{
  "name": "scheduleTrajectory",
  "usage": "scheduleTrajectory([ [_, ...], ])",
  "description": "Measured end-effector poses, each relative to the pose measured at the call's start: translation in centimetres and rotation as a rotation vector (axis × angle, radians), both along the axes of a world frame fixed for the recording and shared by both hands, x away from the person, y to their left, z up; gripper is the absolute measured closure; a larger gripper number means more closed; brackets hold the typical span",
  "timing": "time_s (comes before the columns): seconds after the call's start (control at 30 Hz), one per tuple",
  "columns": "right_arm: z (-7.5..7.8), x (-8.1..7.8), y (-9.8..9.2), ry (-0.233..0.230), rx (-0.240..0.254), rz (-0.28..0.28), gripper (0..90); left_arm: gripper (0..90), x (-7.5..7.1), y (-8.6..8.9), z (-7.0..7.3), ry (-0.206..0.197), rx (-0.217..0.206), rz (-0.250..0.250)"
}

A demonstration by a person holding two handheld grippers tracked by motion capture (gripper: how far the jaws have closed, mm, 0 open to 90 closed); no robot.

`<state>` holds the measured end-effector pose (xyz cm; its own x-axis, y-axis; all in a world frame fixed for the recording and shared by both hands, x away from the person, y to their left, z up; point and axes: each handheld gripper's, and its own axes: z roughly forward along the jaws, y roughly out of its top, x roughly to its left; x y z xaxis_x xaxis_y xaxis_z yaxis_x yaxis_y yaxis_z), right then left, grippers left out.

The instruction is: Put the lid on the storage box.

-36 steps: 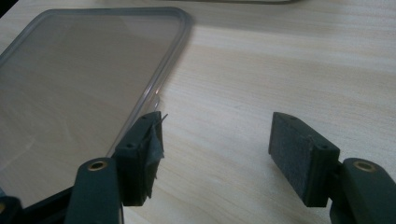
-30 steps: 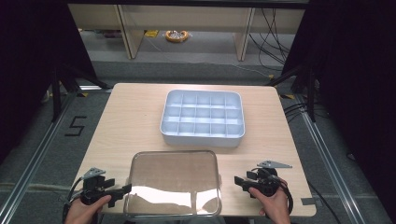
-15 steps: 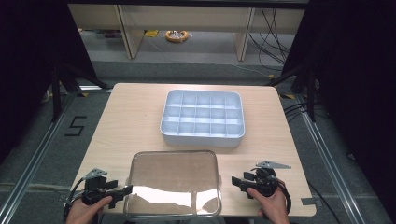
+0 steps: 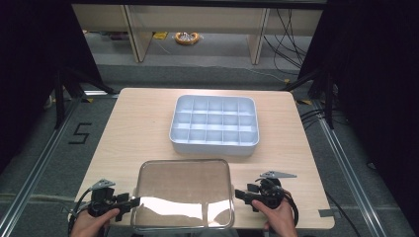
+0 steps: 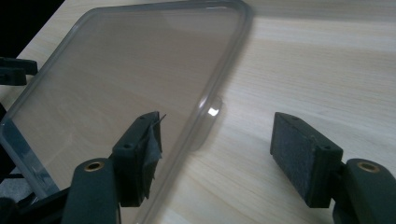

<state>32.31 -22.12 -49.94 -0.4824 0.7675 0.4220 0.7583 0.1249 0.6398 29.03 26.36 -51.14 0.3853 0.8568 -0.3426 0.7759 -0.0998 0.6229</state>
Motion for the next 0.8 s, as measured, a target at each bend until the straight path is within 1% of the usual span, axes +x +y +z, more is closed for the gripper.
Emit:
scheduleTrajectory([
  [0.03,0.0,0.0,0.0,0.0,0.0,0.0,34.9,45.1,0.0,0.0,0.0,0.0,0.0,0.0],
  [0.07,-0.1,0.1,0.4,0.005,0.007,0.008,34.9,47.6,0.0,0.0,0.0,-0.005,0.012,-0.014],
  [0.1,-0.1,0.1,0.4,0.005,0.007,0.008,34.9,47.6,0.0,-0.2,-0.1,-0.012,0.009,-0.015],
  [0.13,-0.3,0.4,0.9,0.008,0.001,0.001,34.9,50.2,0.0,-0.4,-0.1,-0.012,0.004,-0.014],
  [0.17,-0.3,0.4,1.2,0.02,0.009,0.0,34.8,51.1,0.0,-0.4,0.0,-0.011,0.019,-0.022],
  [0.2,-0.4,0.5,1.4,0.023,0.008,0.008,34.8,51.3,0.0,-0.4,0.0,-0.011,0.019,-0.022],
  [0.23,-0.4,0.5,1.4,0.023,0.008,0.008,34.8,51.3,0.0,-0.6,-0.1,-0.018,0.01,-0.007],
  [0.27,-0.4,0.6,1.7,0.028,0.019,0.011,34.9,52.1,0.1,-0.7,-0.1,-0.021,0.015,0.001],
  [0.3,-0.5,0.7,2.2,0.041,0.013,0.006,34.9,53.9,0.0,-0.7,-0.1,-0.017,0.025,-0.017],
  [0.37,-0.6,0.8,2.4,0.046,0.015,0.0,34.9,54.8,0.0,-0.8,-0.1,-0.018,0.018,-0.016],
  [0.4,-0.8,1.0,2.7,0.057,0.019,-0.011,34.9,54.9,-0.1,-1.0,-0.1,-0.022,0.027,-0.038],
  [0.43,-0.8,1.0,2.6,0.062,0.018,-0.01,34.9,54.9,-0.1,-1.2,0.0,-0.017,0.031,-0.043],
  [0.47,-0.8,1.1,2.7,0.066,0.014,-0.026,34.9,54.8,-0.1,-1.3,0.0,-0.023,0.032,-0.047],
  [0.53,-1.0,1.2,2.8,0.073,0.018,-0.037,34.9,55.0,-0.2,-1.5,-0.1,-0.023,0.028,-0.046],
  [0.57,-1.0,1.2,2.7,0.075,0.028,-0.056,34.6,55.1,-0.2,-1.7,0.1,-0.024,0.055,-0.061],
  [0.6,-1.0,1.3,2.7,0.078,0.04,-0.063,34.4,55.0,-0.2,-1.7,0.1,-0.024,0.055,-0.061],
  [0.63,-1.1,1.3,2.6,0.086,0.054,-0.072,33.7,55.1,-0.2,-1.7,0.1,-0.029,0.069,-0.067],
  [0.67,-1.1,1.3,2.6,0.086,0.054,-0.072,33.7,55.1,-0.2,-1.7,0.1,-0.029,0.069,-0.067],
  [0.7,-1.3,1.2,2.4,0.111,0.112,-0.118,32.5,55.2,-0.2,-1.7,0.0,-0.031,0.069,-0.064],
  [0.73,-1.3,1.2,2.4,0.111,0.112,-0.118,32.5,55.2,-0.2,-1.7,0.0,-0.031,0.069,-0.064],
  [0.77,-1.3,1.2,2.2,0.135,0.157,-0.136,32.9,55.2,-0.3,-1.7,0.1,-0.032,0.078,-0.081],
  [0.8,-1.5,1.2,2.2,0.13,0.163,-0.143,33.9,55.1,-0.3,-1.7,0.0,-0.038,0.078,-0.079],
])
